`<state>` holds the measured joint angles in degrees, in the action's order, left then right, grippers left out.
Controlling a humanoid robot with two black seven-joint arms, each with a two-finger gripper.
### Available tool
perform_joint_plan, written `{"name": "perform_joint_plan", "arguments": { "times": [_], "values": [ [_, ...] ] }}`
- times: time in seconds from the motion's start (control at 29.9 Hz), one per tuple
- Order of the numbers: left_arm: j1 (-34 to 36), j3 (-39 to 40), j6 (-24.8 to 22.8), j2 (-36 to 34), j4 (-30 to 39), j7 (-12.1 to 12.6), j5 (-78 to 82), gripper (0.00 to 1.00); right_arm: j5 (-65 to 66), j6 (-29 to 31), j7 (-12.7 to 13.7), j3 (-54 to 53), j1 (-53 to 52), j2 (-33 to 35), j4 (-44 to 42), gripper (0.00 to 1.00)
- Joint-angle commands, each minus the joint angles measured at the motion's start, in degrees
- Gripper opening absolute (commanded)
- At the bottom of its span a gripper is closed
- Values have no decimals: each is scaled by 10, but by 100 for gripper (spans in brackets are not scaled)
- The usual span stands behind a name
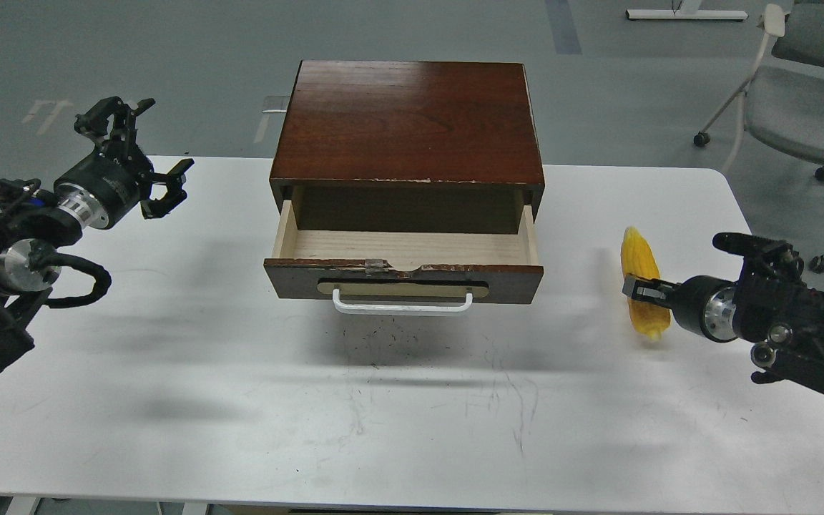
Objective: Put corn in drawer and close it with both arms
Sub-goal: 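Lift the corn with the right gripper and carry it over the drawer, then lower the corn into the open drawer, release, and withdraw the right gripper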
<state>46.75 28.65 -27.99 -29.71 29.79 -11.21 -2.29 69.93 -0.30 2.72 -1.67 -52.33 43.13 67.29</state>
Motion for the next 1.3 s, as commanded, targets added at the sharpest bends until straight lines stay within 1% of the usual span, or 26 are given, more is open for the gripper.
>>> {"name": "perform_joint_plan", "arguments": {
  "times": [0.0,0.03,0.1,0.17,0.2,0.23,0.27,0.3,0.33,0.43,0.63,0.77,0.84,0.87,0.9,0.97,1.07,1.14,1.24,1.27],
  "values": [
    [0,0,0,0,0,1,0,98,148,-8,-65,7,-89,37,14,4],
    [0,0,0,0,0,1,0,98,218,-8,-102,7,-133,52,16,4],
    [0,0,0,1,0,1,0,98,281,-8,-133,8,-181,71,19,4],
    [0,0,0,0,0,1,0,98,356,-9,-191,10,-247,84,20,4],
    [0,0,0,0,0,1,0,98,369,-11,-207,10,-258,84,21,4],
    [1,0,0,0,0,1,0,98,388,-22,-239,13,-275,80,21,4],
    [1,0,0,-1,0,1,0,98,408,-36,-276,24,-288,70,24,4],
    [1,0,0,-1,0,1,0,98,408,-36,-276,24,-288,70,24,4],
    [1,1,0,-1,0,1,0,98,432,-50,-307,32,-298,54,24,4],
    [1,0,0,-7,0,1,-1,98,471,-79,-307,44,-293,8,23,4],
    [1,0,0,-20,0,1,-1,98,500,-132,-307,78,-279,-85,17,5],
    [0,0,0,-23,0,1,-2,98,502,-146,-307,105,-277,-111,4,5],
    [0,0,0,-26,0,1,-2,98,503,-149,-307,110,-277,-146,-19,6],
    [0,0,0,-28,0,1,-2,98,503,-150,-307,110,-277,-153,-27,6],
    [0,0,0,-32,0,1,-2,98,503,-150,-307,110,-277,-162,-38,9],
    [0,0,0,-35,0,1,-2,98,503,-152,-307,109,-273,-173,-55,10],
    [0,0,0,-44,0,1,-2,98,503,-157,-307,109,-269,-194,-72,16],
    [0,0,0,-52,0,1,-2,98,503,-158,-307,110,-263,-210,-84,21],
    [0,0,0,-54,0,1,-2,98,503,-159,-307,110,-254,-225,-88,31],
    [0,0,0,-54,0,1,-2,98,502,-160,-307,109,-252,-230,-88,38]
  ]
}}
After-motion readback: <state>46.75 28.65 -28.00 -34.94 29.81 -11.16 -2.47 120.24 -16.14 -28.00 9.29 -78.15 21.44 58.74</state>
